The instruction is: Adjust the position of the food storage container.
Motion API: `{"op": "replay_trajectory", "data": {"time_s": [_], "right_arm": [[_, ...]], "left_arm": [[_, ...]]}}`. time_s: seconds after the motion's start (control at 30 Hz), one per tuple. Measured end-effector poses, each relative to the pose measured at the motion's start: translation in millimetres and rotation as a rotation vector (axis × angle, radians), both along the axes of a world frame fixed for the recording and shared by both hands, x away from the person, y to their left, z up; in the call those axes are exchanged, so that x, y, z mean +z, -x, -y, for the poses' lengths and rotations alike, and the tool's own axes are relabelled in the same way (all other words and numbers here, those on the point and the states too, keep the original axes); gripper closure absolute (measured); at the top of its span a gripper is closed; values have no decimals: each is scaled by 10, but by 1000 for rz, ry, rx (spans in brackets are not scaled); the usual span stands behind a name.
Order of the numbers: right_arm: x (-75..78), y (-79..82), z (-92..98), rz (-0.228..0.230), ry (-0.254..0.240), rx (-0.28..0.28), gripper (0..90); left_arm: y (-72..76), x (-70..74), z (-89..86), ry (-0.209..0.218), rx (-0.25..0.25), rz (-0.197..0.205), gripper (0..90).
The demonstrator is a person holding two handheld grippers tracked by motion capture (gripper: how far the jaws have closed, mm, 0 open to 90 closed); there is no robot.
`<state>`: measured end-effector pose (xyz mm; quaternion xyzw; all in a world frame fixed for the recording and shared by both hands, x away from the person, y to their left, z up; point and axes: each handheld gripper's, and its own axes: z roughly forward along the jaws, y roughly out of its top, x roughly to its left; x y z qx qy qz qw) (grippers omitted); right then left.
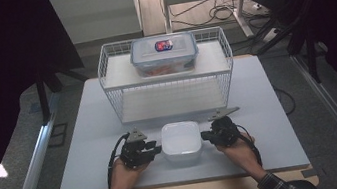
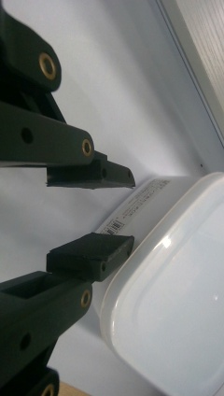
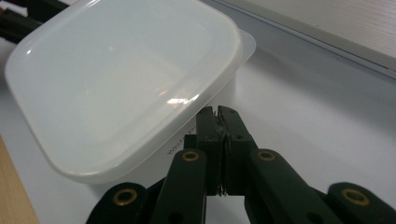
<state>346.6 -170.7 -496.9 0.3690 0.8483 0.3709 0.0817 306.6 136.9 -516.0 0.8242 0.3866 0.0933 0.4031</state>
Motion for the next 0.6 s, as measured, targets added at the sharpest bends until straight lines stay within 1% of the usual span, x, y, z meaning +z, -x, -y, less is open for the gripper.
{"op": "replay_trajectory", "data": {"time_s": [0.1,0.17,0.2,0.23,0.27,0.3,0.33,0.4,0.47,0.57,0.6], "right_arm": [[-5,-14,-16,2,-1,4,879],[-3,-11,-15,0,-1,10,865],[6,1,2,16,9,17,838],[6,1,2,16,9,17,838],[40,28,27,51,27,9,805],[40,28,27,51,27,9,805],[60,38,45,68,31,8,783],[98,59,81,74,11,15,731],[123,88,107,92,17,26,672],[137,134,134,98,7,38,576],[144,158,146,108,2,33,507]], "left_arm": [[40,5,-3,-7,-1,3,652],[45,11,-24,-2,7,9,626],[50,23,-41,-3,14,22,601],[56,42,-59,-9,17,36,601],[68,61,-75,-13,19,55,555],[80,75,-89,-11,20,70,555],[92,88,-99,-11,22,77,524],[120,99,-114,-20,32,91,458],[148,100,-130,-31,42,99,378],[190,104,-167,-26,48,102,291],[204,108,-178,-25,51,104,229]]}}
